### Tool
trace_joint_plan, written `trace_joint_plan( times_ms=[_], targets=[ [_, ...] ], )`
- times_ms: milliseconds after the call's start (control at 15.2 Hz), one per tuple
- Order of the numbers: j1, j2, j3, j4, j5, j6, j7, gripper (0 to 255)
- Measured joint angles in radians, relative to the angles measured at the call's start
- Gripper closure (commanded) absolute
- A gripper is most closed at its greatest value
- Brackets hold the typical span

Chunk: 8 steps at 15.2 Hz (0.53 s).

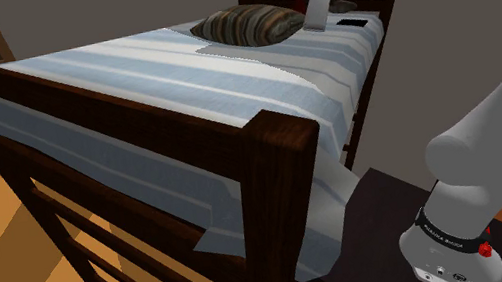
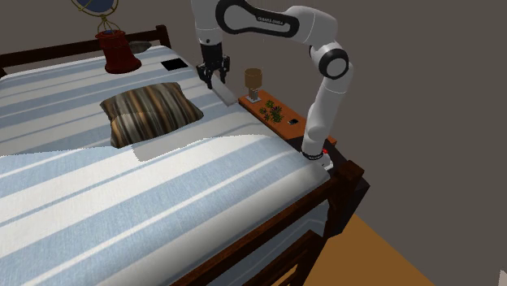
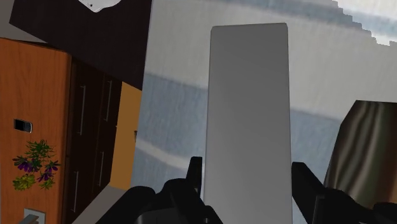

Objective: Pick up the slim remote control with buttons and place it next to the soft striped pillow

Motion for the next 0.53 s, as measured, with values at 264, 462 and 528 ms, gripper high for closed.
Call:
trace_joint_plan(
  times_ms=[264, 462, 528],
  targets=[
    [0.0, -0.034, -0.005, -0.093, 0.01, 0.06, -0.006, 255],
    [-0.001, -0.052, -0.008, -0.157, 0.014, 0.107, -0.013, 255],
    [-0.001, -0.06, -0.01, -0.179, 0.017, 0.121, -0.015, 255]
  ],
)
